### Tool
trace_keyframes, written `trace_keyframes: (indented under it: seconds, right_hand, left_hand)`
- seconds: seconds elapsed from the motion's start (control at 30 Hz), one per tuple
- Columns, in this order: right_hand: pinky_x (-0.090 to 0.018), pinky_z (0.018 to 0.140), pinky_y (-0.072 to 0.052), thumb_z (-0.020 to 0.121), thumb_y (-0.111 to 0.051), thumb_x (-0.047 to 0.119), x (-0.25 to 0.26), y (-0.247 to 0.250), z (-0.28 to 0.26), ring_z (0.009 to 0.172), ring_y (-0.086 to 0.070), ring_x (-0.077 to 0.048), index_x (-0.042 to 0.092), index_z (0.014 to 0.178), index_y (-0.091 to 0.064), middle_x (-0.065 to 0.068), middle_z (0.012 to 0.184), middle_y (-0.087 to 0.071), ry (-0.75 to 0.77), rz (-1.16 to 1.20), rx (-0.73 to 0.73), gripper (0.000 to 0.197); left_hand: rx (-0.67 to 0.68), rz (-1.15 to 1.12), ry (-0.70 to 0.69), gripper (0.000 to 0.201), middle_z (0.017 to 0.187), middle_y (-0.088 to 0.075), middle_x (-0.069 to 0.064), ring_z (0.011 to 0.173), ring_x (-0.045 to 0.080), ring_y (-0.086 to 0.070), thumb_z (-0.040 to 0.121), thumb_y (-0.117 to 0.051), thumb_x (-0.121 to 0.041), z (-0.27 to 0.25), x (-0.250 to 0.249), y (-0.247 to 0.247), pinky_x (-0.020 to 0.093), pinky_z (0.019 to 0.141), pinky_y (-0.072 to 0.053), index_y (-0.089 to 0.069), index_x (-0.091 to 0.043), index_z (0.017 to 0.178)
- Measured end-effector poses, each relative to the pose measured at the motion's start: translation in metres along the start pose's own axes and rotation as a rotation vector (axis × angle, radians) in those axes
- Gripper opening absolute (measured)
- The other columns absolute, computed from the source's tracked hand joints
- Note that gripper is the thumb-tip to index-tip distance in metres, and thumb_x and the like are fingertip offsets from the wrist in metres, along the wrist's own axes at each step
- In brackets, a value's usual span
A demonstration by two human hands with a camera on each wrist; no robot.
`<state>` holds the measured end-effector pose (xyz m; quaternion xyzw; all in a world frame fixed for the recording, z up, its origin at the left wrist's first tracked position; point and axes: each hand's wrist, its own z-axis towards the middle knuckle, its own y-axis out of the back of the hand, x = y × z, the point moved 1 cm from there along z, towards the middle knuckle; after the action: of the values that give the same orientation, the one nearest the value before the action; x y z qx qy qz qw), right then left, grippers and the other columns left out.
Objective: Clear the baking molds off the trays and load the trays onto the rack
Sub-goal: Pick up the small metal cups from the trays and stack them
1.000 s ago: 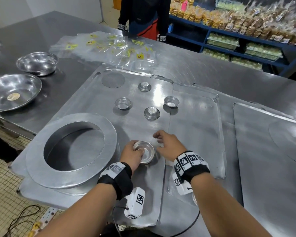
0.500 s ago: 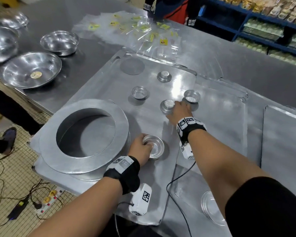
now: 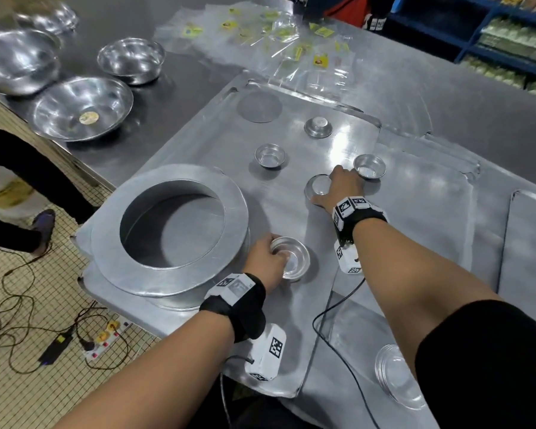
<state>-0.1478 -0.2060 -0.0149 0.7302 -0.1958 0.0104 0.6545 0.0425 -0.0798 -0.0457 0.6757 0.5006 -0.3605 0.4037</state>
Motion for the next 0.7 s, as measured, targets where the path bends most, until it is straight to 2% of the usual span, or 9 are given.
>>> trace_keyframes:
  seconds: [0.2,0.3,0.37,0.43,0.47,0.53,0.6,0.63,0.7]
  right_hand:
    - [-0.034,0.075,-0.049,0.071,-0.083,0.035,-0.001,0.001,-0.04,0.104,-0.058,-0.031,0.006,0.115,-0.05,-0.014,0.111,-0.059,-0.02,0.223,-0.006,0.063]
    - [-0.035,0.09,-0.049,0.07,-0.083,0.03,-0.004,0.002,-0.061,0.114,-0.056,-0.028,0.016,0.133,-0.044,-0.01,0.122,-0.058,-0.015,0.372,-0.026,0.075]
    - [-0.034,0.101,-0.042,0.072,-0.082,0.031,-0.005,0.003,-0.079,0.122,-0.049,-0.026,0.025,0.145,-0.037,-0.01,0.131,-0.049,0.009,0.432,-0.056,0.086]
    - [-0.031,0.102,-0.041,0.073,-0.08,0.035,-0.005,0.005,-0.098,0.12,-0.049,-0.024,0.028,0.143,-0.042,-0.006,0.131,-0.041,0.028,0.449,-0.117,0.079]
    - [-0.031,0.101,-0.044,0.072,-0.081,0.037,-0.004,0.005,-0.108,0.116,-0.052,-0.022,0.028,0.138,-0.046,-0.003,0.129,-0.038,0.046,0.469,-0.161,0.075]
    - [-0.03,0.099,-0.048,0.07,-0.083,0.038,-0.002,0.007,-0.127,0.109,-0.054,-0.015,0.025,0.13,-0.048,0.001,0.125,-0.038,0.096,0.542,-0.247,0.071]
    - [-0.019,0.097,-0.047,0.071,-0.084,0.035,0.002,0.005,-0.141,0.105,-0.053,-0.004,0.022,0.128,-0.047,0.005,0.122,-0.041,0.139,0.628,-0.264,0.07]
    - [-0.013,0.096,-0.044,0.071,-0.085,0.033,0.003,0.005,-0.149,0.104,-0.052,0.002,0.021,0.129,-0.047,0.007,0.121,-0.043,0.143,0.66,-0.274,0.07]
    - [-0.008,0.095,-0.041,0.072,-0.085,0.032,0.006,0.003,-0.165,0.108,-0.05,0.01,0.022,0.129,-0.047,0.012,0.122,-0.046,0.14,0.711,-0.275,0.069]
  left_hand:
    - [0.005,0.042,0.024,0.022,0.086,-0.066,0.004,0.089,0.03,-0.065,0.083,-0.06,-0.003,0.0,-0.006,0.002,0.04,0.086,-0.054,-0.061,-0.018,0.099]
    - [0.02,0.007,0.065,0.019,0.08,-0.063,0.004,0.08,0.028,-0.06,0.082,-0.058,-0.003,-0.001,-0.01,0.001,0.033,0.074,-0.051,-0.061,-0.014,0.097]
    - [0.015,-0.05,0.095,0.013,0.077,-0.061,0.005,0.078,0.025,-0.058,0.075,-0.063,-0.016,-0.005,-0.015,0.0,0.034,0.074,-0.047,-0.063,-0.016,0.088]
    - [0.017,-0.137,0.13,0.022,0.081,-0.063,0.006,0.079,0.025,-0.058,0.07,-0.065,-0.031,-0.007,-0.02,-0.001,0.033,0.076,-0.045,-0.065,-0.017,0.087]
    - [0.022,-0.143,0.135,0.028,0.087,-0.065,0.006,0.085,0.025,-0.06,0.076,-0.065,-0.038,-0.007,-0.021,0.0,0.031,0.08,-0.045,-0.067,-0.016,0.093]
    - [0.058,-0.081,0.14,0.048,0.106,-0.066,0.005,0.103,0.025,-0.061,0.091,-0.052,-0.054,-0.006,-0.023,0.0,0.033,0.096,-0.043,-0.068,-0.014,0.111]
    - [0.061,-0.098,0.185,0.079,0.118,-0.066,0.004,0.113,0.024,-0.059,0.078,-0.038,-0.079,-0.004,-0.025,0.0,0.04,0.108,-0.039,-0.067,-0.018,0.118]
    - [0.071,-0.133,0.2,0.085,0.117,-0.068,0.003,0.112,0.022,-0.06,0.071,-0.035,-0.086,-0.001,-0.025,-0.003,0.041,0.108,-0.039,-0.069,-0.021,0.115]
    - [0.114,-0.22,0.192,0.082,0.106,-0.073,0.001,0.104,0.017,-0.064,0.074,-0.033,-0.086,0.0,-0.03,-0.005,0.038,0.101,-0.043,-0.074,-0.023,0.104]
